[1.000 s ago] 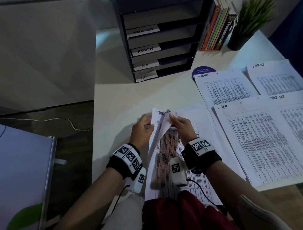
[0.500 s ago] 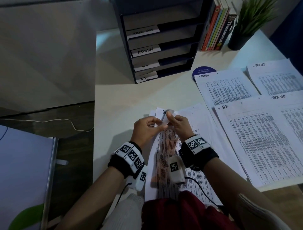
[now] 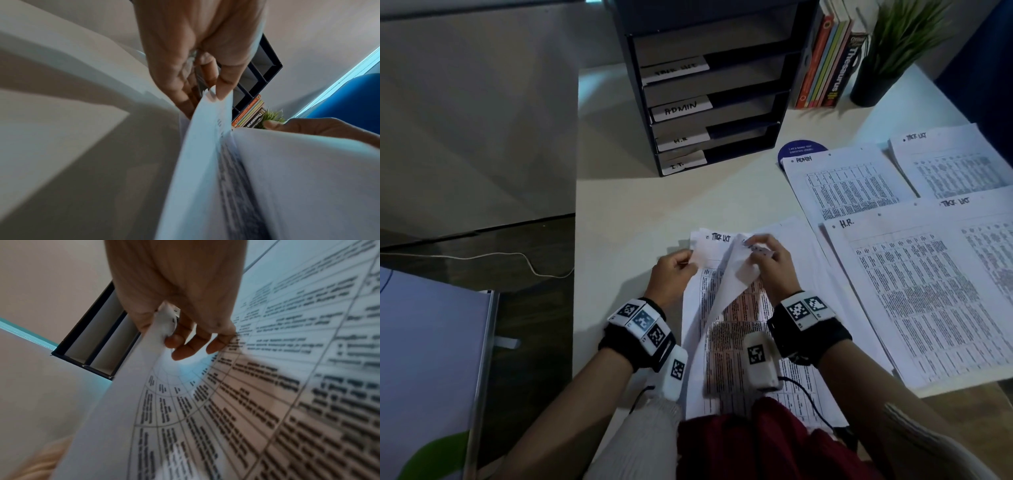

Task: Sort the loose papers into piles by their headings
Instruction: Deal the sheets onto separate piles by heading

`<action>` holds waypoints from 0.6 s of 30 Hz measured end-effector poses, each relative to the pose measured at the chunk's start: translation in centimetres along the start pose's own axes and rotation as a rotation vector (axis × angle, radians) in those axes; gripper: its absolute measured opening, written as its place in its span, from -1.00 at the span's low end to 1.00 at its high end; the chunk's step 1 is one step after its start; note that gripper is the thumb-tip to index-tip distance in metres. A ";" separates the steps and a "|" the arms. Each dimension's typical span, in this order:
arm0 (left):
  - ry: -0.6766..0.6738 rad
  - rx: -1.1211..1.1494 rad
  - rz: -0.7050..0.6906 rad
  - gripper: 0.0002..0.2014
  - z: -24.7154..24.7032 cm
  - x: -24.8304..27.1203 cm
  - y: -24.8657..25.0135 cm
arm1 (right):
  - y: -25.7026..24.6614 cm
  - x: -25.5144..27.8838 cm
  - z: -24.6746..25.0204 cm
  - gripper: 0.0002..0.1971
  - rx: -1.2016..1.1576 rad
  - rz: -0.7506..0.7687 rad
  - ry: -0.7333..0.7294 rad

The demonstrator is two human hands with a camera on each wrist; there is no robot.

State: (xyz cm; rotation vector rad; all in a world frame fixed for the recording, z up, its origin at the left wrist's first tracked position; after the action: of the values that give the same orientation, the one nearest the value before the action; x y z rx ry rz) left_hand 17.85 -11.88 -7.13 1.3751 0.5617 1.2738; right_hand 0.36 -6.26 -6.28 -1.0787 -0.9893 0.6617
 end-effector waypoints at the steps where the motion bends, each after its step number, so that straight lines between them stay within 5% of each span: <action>1: -0.035 -0.020 -0.020 -0.80 -0.4 0.1 0.2 | -0.4 0.1 0.0 -0.86 0.026 -0.013 -0.010; 5: -0.224 -0.156 -0.090 -0.80 -2.7 1.4 1.0 | -1.0 -0.3 -0.1 -0.57 0.160 -0.091 -0.037; 7: -0.258 -0.160 -0.092 -0.81 -3.2 2.0 1.6 | -0.5 -0.8 -0.6 -0.68 0.187 -0.111 -0.070; 11: -0.116 0.046 -0.094 -0.73 -2.0 1.5 2.5 | 0.7 -1.3 -0.2 -0.82 0.296 -0.099 -0.046; 14: 0.027 0.064 -0.079 -0.83 -0.7 0.6 2.1 | -0.9 -1.0 1.1 -0.71 0.354 0.056 0.065; 18: 0.000 0.031 -0.130 -0.89 -1.0 0.6 2.4 | -5.2 0.5 0.0 -0.85 0.552 0.390 0.038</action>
State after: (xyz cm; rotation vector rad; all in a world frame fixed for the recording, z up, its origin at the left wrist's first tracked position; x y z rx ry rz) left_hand 16.35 -11.58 -4.94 1.3417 0.6625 1.1653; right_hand 0.51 -7.73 -1.27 -0.7865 -0.5106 1.1491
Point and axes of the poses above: each hand's wrist, its own x-axis away from the middle knuckle, its own z-axis out of the back of the hand, y = z × x, the point moved 10 cm from there along -x, towards the middle knuckle, and after that the axes turned 4 degrees about x, right-handed, at the moved point
